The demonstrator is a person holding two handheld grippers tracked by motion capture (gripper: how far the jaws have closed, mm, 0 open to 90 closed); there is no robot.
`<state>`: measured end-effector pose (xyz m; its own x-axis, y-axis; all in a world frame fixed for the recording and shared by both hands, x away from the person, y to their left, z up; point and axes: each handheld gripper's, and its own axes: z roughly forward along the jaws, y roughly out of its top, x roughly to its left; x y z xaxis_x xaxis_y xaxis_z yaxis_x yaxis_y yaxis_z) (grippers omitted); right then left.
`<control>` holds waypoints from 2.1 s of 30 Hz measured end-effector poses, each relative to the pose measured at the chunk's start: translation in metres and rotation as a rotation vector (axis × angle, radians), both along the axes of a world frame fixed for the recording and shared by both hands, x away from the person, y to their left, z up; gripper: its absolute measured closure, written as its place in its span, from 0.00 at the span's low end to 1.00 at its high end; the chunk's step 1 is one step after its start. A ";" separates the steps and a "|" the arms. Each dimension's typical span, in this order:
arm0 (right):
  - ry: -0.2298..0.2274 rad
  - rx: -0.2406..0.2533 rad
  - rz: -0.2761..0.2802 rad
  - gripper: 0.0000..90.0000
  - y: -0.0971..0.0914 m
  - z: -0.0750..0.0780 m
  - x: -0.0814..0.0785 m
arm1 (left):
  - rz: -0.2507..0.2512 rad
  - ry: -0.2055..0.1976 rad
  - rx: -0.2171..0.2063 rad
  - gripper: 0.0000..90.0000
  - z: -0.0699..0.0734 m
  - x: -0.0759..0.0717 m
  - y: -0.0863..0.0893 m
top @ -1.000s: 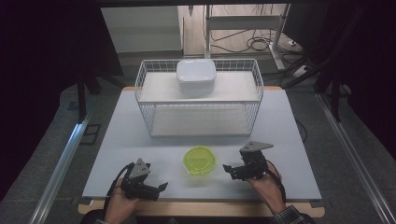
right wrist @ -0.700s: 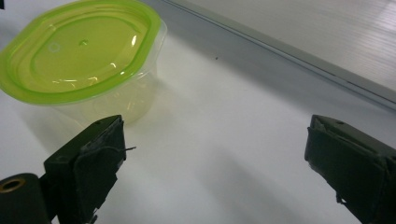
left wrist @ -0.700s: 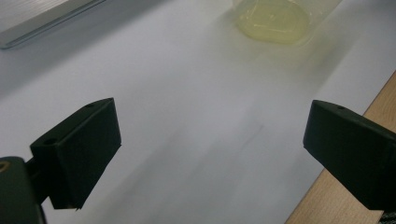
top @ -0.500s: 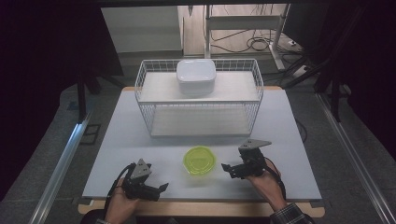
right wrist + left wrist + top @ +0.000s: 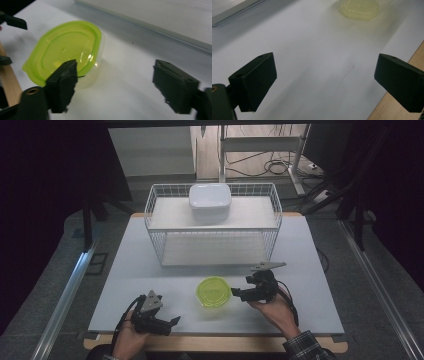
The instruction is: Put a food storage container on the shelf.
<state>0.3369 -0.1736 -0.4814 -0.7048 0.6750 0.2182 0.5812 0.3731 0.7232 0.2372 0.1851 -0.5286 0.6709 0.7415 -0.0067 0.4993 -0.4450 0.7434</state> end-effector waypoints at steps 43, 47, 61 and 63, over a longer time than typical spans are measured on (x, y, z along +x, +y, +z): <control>0.403 0.269 0.073 0.91 0.020 -0.012 0.040 | -0.016 -0.008 0.048 0.05 -0.001 -0.001 -0.003; 0.395 0.282 0.067 0.91 0.017 -0.010 0.040 | -0.016 -0.007 0.048 0.05 -0.001 -0.001 -0.003; 0.348 0.223 0.005 0.86 0.011 -0.014 0.049 | -0.020 -0.005 0.058 0.05 -0.002 -0.001 -0.004; 0.344 0.219 -0.020 0.81 0.009 -0.017 0.051 | -0.020 -0.005 0.059 0.05 -0.002 -0.001 -0.004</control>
